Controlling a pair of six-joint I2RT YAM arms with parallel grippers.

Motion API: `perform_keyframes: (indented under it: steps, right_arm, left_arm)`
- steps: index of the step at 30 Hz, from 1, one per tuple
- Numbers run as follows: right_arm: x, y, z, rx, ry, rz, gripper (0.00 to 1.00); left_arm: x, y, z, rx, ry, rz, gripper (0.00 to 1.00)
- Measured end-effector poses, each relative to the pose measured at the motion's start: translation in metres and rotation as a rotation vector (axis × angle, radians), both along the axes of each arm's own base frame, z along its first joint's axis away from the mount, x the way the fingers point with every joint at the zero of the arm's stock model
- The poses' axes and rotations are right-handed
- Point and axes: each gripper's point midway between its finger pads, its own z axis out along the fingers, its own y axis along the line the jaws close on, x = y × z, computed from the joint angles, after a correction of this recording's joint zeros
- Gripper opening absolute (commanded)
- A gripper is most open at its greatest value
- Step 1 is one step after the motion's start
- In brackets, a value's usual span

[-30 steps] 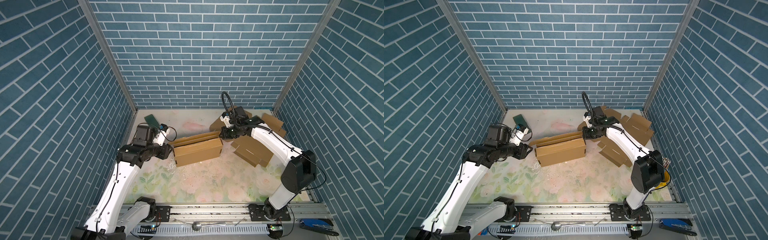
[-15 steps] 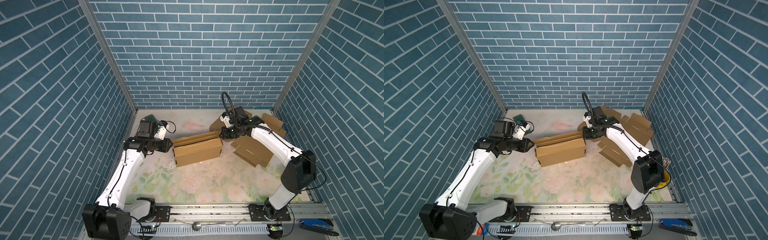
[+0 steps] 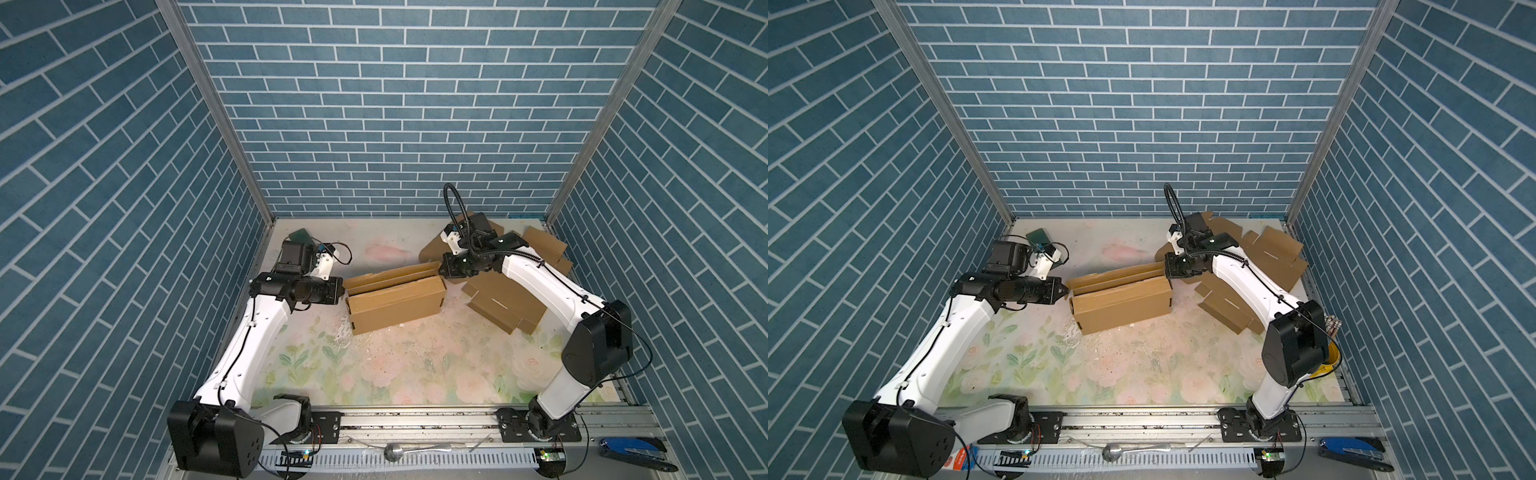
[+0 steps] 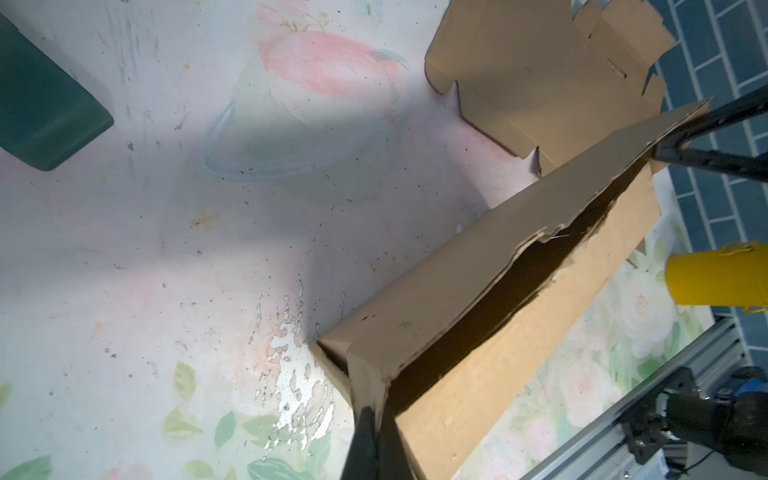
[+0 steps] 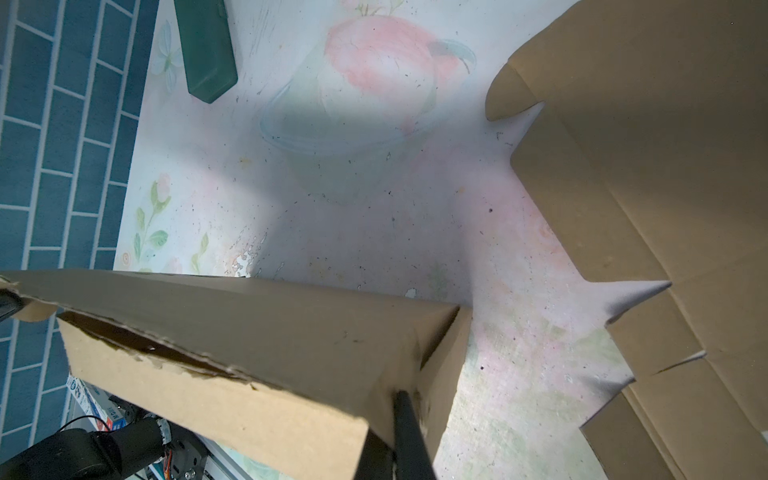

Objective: Fold the paper box
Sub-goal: 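Grip the box's near end with the left gripper while right gripper holds far end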

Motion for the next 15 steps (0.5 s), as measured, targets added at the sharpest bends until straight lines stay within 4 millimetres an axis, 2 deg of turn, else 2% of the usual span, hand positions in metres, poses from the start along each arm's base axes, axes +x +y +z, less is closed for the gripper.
perform_keyframes:
  steps: [15]
  right_arm:
    - [0.0023,-0.0004,-0.0001,-0.003,-0.007,-0.007,0.00]
  left_arm:
    - [0.0036,-0.0070,-0.0088,-0.161,0.044,0.150,0.00]
